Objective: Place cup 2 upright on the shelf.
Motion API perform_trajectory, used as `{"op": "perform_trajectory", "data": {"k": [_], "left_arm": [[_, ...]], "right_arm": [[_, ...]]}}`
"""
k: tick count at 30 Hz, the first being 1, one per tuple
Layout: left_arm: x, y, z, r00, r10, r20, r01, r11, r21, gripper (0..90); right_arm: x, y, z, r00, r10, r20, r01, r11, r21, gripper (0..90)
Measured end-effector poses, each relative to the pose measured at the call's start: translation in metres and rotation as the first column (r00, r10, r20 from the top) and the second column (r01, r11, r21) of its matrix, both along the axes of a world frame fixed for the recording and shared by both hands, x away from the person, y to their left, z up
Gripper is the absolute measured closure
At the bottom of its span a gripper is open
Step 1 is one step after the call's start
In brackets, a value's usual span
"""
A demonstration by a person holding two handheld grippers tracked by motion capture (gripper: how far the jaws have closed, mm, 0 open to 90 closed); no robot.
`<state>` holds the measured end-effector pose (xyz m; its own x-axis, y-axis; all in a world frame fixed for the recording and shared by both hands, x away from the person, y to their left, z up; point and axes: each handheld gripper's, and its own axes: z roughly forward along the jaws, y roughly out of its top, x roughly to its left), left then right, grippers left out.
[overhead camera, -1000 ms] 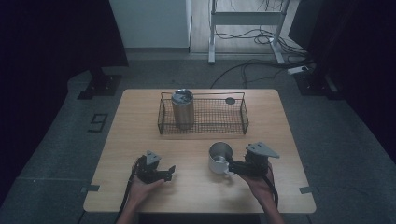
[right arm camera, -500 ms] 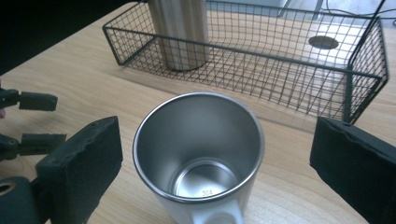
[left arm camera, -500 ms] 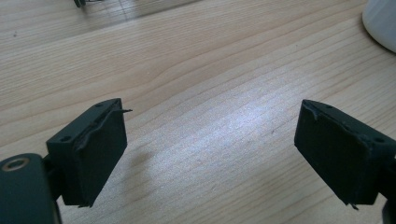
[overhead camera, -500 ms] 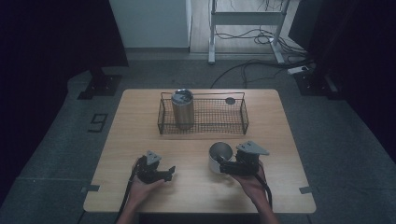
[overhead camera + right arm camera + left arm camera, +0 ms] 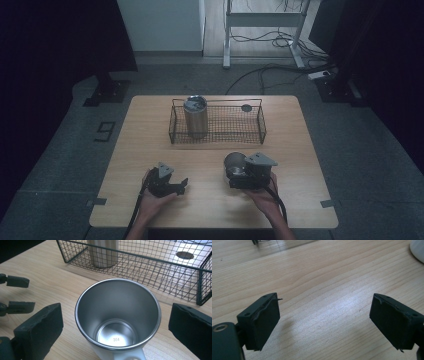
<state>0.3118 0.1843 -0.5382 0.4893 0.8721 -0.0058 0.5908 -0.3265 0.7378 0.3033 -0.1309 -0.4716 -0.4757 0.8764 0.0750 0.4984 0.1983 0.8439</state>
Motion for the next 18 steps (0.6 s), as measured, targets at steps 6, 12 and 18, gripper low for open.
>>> {"op": "perform_trajectory", "data": {"k": [6,12,18], "left_arm": [[0.0,0.0,-0.002,0.9999,0.001,-0.011,-0.001,1.0,0.006,9.6],[0.001,-0.001,-0.003,0.9999,-0.003,-0.017,0.003,0.9999,0.01,9.6],[0.0,-0.002,-0.004,0.9998,-0.01,-0.02,0.011,0.9999,0.013,9.6]], "right_arm": [[0.004,0.003,-0.004,0.9999,-0.01,-0.008,0.01,1.0,-0.014,0.0],[0.007,0.006,-0.009,0.9998,-0.006,-0.019,0.005,0.999,-0.032,0.0],[0.011,0.008,-0.012,0.9994,-0.005,-0.033,0.004,0.999,-0.049,0.0]]}}
